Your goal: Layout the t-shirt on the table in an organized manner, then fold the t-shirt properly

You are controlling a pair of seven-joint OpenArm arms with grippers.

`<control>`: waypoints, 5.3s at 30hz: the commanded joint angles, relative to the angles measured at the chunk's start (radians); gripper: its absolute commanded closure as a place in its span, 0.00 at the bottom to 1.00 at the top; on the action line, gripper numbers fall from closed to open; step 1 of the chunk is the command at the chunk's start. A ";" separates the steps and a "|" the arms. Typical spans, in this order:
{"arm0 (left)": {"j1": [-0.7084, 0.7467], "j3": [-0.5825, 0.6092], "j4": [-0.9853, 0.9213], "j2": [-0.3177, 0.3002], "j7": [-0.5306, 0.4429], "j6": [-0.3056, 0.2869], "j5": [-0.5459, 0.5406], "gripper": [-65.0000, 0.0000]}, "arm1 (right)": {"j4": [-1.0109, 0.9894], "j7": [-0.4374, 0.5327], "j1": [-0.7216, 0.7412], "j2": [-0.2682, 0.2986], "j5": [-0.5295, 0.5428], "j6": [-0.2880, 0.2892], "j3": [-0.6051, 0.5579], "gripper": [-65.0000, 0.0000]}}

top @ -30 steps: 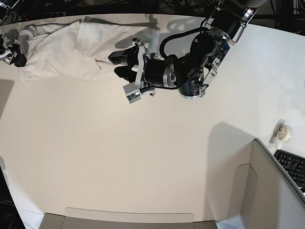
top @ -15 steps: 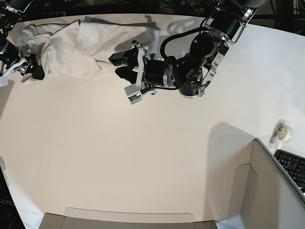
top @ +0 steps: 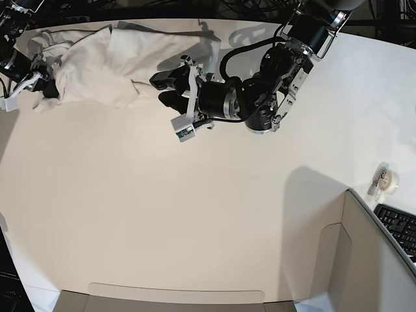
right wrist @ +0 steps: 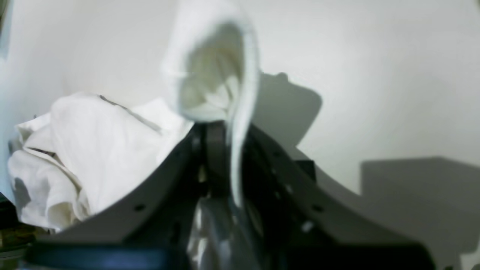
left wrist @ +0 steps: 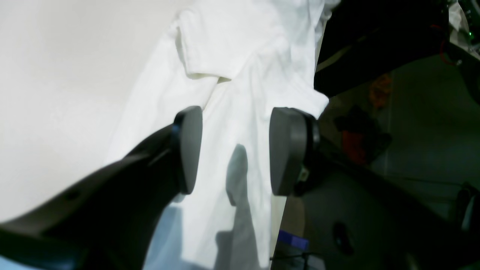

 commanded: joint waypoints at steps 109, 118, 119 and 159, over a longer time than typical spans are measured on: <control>0.652 -0.363 0.381 -0.303 -0.048 -0.009 0.341 1.00 | 0.573 -0.118 0.195 -0.517 -0.164 -0.009 -0.420 1.00; 0.554 -0.363 0.376 -0.303 -0.043 -0.009 0.173 1.00 | 0.539 -0.118 0.219 -0.517 -0.164 -0.009 -0.420 1.00; 0.546 -0.363 0.370 -0.301 -0.030 -0.009 0.159 1.00 | 0.539 -0.118 0.221 -0.517 -0.164 -0.009 -0.420 1.00; 0.207 -0.279 0.017 -0.197 0.029 -0.004 0.289 1.00 | 0.532 -0.118 0.239 -0.548 -0.164 -0.009 -0.415 1.00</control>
